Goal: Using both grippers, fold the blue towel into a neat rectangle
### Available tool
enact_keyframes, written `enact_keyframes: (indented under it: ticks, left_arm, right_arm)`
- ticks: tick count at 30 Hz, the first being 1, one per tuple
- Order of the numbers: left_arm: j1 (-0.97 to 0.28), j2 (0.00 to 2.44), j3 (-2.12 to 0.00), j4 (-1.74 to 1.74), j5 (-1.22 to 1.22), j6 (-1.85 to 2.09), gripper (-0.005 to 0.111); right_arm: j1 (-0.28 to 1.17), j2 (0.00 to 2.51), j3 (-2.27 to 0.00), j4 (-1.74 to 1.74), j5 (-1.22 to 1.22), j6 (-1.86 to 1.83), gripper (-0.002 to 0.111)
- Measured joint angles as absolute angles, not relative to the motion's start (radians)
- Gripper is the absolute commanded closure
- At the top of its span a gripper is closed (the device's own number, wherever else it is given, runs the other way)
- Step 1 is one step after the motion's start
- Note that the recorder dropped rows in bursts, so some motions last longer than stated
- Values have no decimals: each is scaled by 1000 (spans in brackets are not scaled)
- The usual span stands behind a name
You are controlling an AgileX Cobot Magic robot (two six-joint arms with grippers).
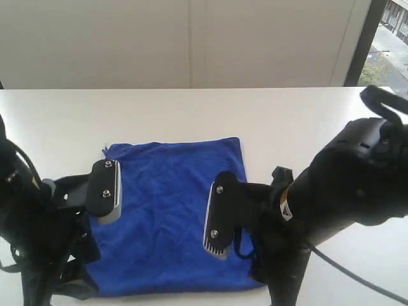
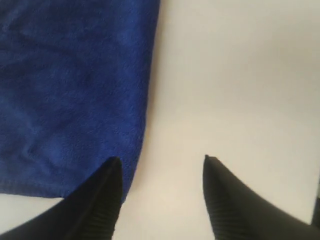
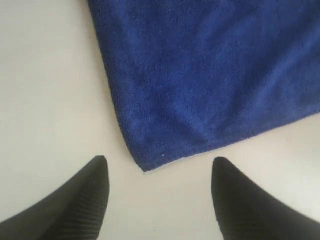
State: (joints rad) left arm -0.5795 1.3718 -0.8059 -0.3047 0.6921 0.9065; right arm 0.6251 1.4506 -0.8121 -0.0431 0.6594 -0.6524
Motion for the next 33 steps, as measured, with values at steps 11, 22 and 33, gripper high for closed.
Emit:
enact_keyframes:
  ticks: [11, 22, 33]
  left_arm:
    - [-582, 1372, -698, -181, 456, 917, 42]
    - [-582, 1372, -632, -165, 345, 1022, 42]
    - [-582, 1434, -632, -165, 292, 1027, 42]
  right_arm:
    - [629, 1586, -782, -53, 489, -795, 50]
    - [629, 1659, -782, -57, 455, -797, 46]
    - [629, 1665, -782, -63, 453, -797, 46]
